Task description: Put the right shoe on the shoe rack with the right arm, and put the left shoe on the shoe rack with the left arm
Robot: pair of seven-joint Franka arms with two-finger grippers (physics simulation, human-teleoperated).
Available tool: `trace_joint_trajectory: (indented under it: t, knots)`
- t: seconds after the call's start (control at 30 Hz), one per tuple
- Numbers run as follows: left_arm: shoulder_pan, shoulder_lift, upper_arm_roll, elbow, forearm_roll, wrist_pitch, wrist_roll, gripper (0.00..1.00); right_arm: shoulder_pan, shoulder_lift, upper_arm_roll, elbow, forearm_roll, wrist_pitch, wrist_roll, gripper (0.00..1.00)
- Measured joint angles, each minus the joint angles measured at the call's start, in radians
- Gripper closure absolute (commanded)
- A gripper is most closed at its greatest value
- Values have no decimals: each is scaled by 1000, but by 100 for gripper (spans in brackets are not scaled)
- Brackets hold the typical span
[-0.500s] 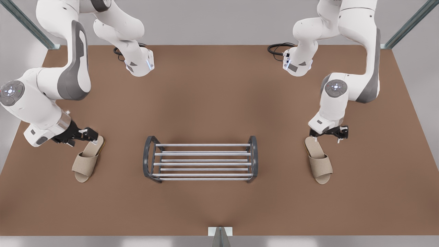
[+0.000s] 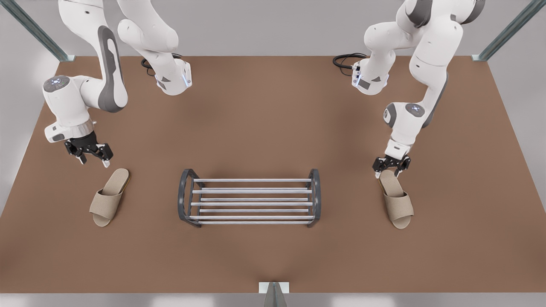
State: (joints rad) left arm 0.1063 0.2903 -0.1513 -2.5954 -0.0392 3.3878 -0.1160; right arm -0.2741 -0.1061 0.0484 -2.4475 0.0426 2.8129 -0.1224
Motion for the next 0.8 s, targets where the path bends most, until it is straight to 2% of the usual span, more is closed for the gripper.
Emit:
trace_joint_trajectory:
  t: [0.27,0.5,0.8]
  knots:
    - [-42,72,96,31,-9,73,65,1,-13,96,1,-5,-8,189,-30,0]
    - [-53,130,139,82,-10,92,112,1,-8,382,1,-10,-9,459,-51,0]
    - [-65,198,182,152,-11,100,151,1,-24,443,2,-10,-19,641,-94,0]
